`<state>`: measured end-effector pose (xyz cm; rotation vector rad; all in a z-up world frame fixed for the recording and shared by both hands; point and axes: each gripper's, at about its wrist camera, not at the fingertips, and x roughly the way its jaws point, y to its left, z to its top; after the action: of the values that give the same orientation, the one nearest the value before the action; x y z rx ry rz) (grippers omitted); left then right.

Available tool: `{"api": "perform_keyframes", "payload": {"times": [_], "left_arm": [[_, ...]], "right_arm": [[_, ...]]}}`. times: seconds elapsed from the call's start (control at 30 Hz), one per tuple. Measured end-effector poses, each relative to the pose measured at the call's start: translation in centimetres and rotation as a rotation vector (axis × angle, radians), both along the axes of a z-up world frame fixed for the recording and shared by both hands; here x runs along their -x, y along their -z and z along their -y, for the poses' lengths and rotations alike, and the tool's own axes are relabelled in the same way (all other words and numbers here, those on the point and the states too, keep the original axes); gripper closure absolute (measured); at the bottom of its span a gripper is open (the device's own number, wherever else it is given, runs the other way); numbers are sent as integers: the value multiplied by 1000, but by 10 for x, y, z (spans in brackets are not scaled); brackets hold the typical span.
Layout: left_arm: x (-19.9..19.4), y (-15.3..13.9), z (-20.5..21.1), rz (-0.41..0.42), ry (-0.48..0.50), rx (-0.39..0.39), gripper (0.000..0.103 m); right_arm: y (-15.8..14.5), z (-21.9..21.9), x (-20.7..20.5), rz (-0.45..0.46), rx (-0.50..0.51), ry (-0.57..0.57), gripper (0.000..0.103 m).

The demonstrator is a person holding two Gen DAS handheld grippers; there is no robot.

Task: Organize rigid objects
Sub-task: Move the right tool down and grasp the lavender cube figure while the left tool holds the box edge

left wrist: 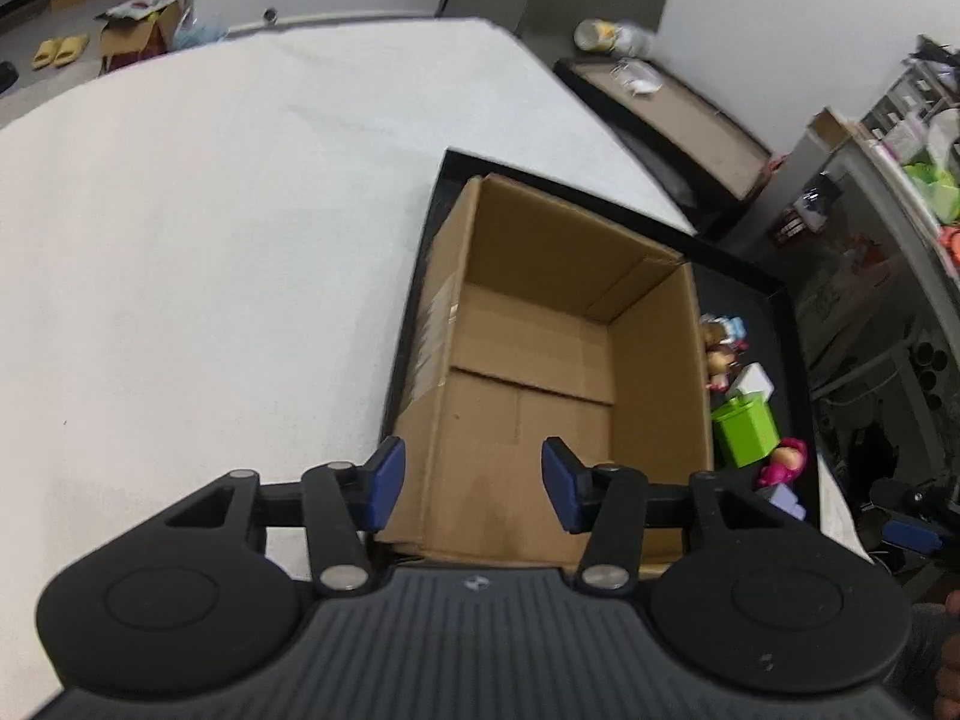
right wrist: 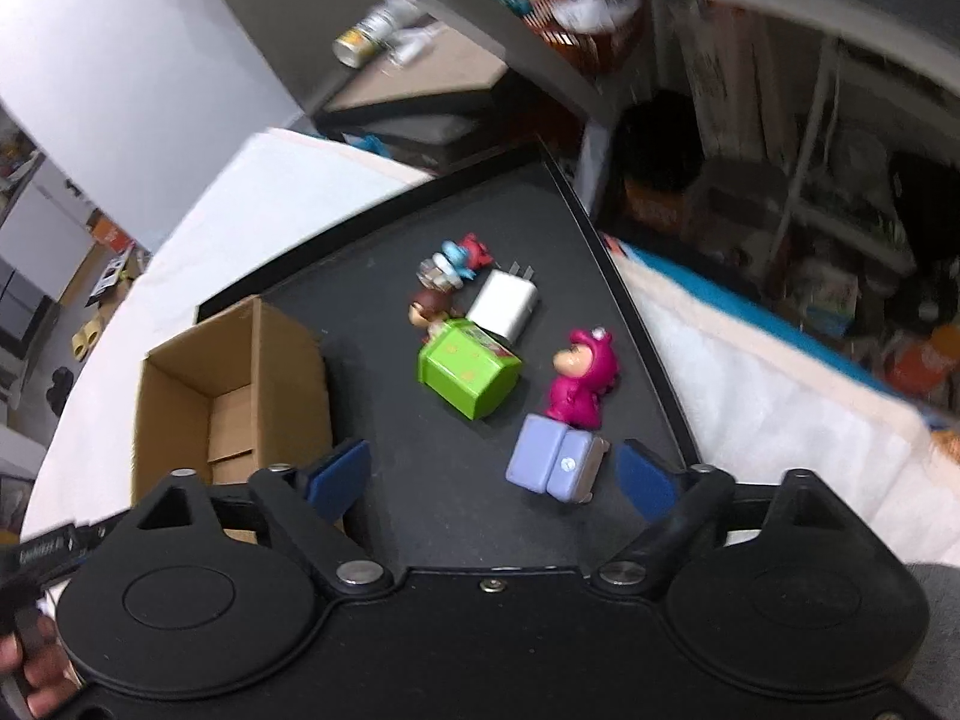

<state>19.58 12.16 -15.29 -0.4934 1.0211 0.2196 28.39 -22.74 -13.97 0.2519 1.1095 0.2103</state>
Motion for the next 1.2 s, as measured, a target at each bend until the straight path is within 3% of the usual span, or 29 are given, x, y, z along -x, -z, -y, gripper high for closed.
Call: {"api": "perform_keyframes", "payload": {"times": [0.3,0.53,0.73,0.83,0.9,1.03,1.2], "left_arm": [[-12,18,-5,-81,-5,27,67],[-15,26,-6,-133,-31,32,69],[-15,30,-10,-132,-46,35,78],[-15,34,-10,-140,-60,26,81],[-14,36,-11,-135,-67,30,84],[-13,37,-14,-140,-79,47,86],[-16,34,-8,-141,-48,11,86]], "right_arm": [[47,-2,-34,-168,60,81,24],[71,-7,-49,-244,98,101,25],[88,-15,-57,-278,148,67,25],[93,-19,-58,-277,166,39,34],[98,-19,-60,-296,147,34,53],[99,-20,-60,-282,163,31,57],[90,-17,-58,-276,128,45,59]]}}
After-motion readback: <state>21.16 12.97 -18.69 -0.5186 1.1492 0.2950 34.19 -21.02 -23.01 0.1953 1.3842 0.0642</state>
